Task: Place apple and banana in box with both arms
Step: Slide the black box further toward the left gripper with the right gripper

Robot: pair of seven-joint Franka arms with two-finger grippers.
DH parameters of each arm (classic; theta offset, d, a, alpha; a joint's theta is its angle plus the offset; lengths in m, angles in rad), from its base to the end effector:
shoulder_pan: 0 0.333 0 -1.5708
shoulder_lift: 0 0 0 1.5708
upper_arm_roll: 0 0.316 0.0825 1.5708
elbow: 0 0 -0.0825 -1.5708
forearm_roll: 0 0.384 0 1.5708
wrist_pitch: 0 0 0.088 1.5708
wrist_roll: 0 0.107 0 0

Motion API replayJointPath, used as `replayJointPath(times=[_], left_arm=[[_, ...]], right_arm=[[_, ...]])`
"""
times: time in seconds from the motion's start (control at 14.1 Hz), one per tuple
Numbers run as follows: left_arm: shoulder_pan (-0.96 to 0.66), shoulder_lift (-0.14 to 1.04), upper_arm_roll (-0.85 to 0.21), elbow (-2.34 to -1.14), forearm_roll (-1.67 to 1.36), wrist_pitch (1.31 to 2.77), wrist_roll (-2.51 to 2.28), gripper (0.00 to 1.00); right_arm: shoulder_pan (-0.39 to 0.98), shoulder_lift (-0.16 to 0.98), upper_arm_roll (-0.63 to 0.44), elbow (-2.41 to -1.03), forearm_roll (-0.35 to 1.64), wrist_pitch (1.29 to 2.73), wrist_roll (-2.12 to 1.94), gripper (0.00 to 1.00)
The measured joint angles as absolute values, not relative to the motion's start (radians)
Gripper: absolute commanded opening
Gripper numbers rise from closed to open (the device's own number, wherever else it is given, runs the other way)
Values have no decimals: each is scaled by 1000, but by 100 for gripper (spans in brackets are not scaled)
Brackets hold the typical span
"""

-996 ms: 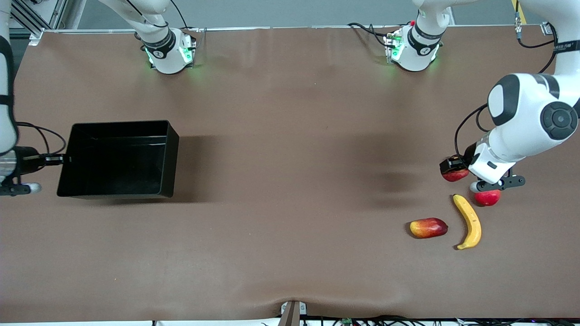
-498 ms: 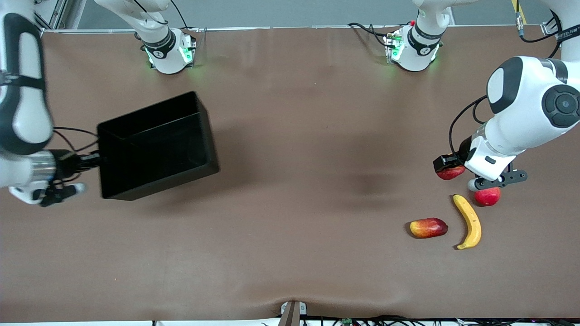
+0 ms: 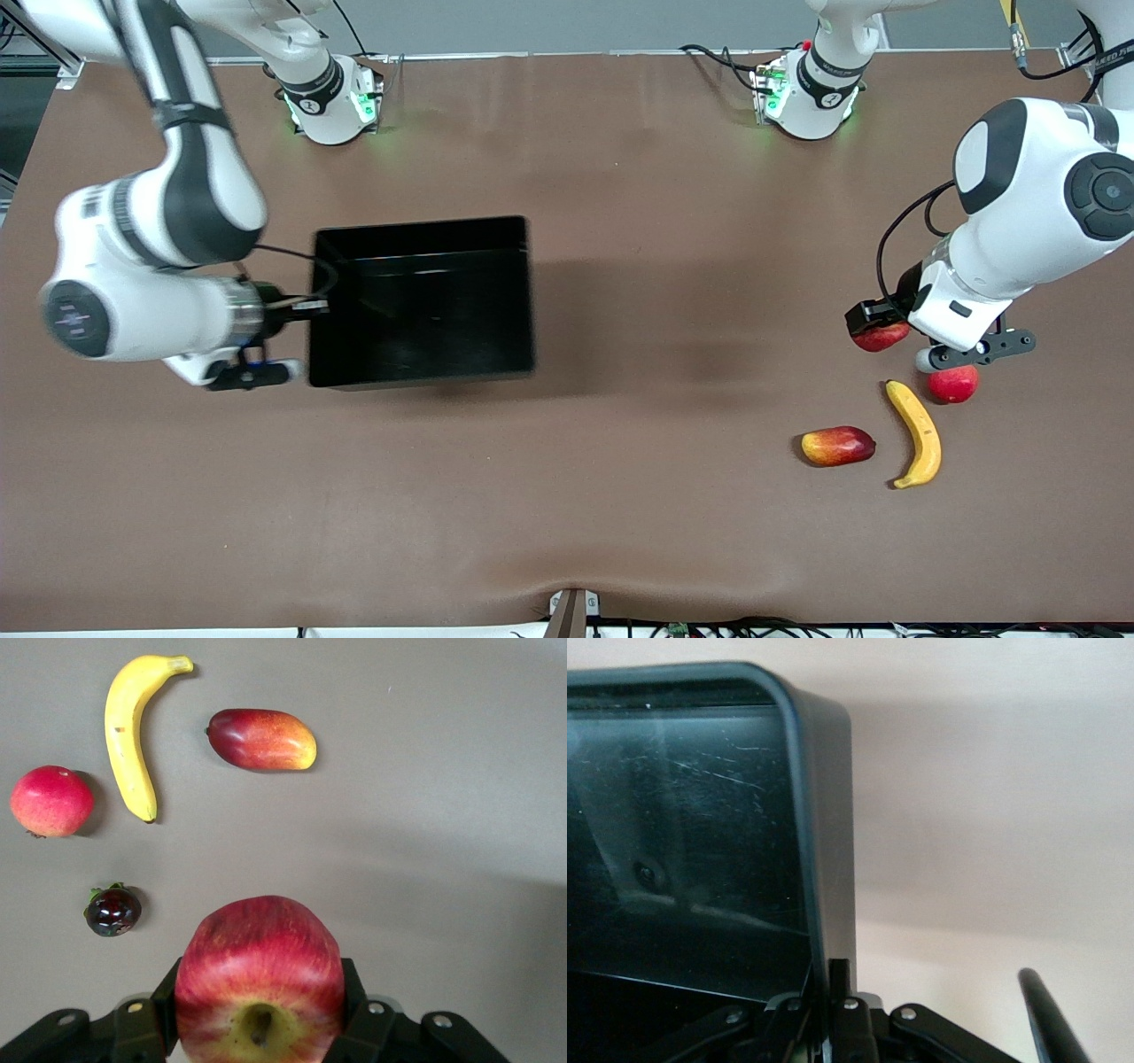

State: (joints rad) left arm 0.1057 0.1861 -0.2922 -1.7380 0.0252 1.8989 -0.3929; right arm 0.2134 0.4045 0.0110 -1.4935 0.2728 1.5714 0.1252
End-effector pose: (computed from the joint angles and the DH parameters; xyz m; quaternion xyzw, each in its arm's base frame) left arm 0.6042 -0.1018 0.4681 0.9947 0.1010 -0.0125 0.0117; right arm 0.6184 0.1697 0.4200 -0.9771 -0.0262 0.1823 0.1063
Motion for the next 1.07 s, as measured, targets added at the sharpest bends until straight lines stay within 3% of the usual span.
replayJointPath(times=[0.28, 0.57, 0.93, 1.0, 1.07], left_arm=[[77, 187, -297, -1734, 49, 1881, -428, 0], [50, 189, -299, -1733, 51, 1861, -464, 0], [42, 193, -299, -1732, 51, 1858, -475, 0], [41, 194, -299, -1732, 51, 1858, -475, 0], [41, 196, -299, -1732, 51, 1858, -475, 0]], right_arm=[[333, 445, 12, -1512, 340, 1725, 284, 0], [496, 554, 12, -1517, 340, 1953, 475, 0], [567, 674, 11, -1517, 342, 2136, 535, 0], [575, 691, 11, -1517, 343, 2154, 544, 29], [579, 703, 11, -1516, 348, 2161, 549, 99]])
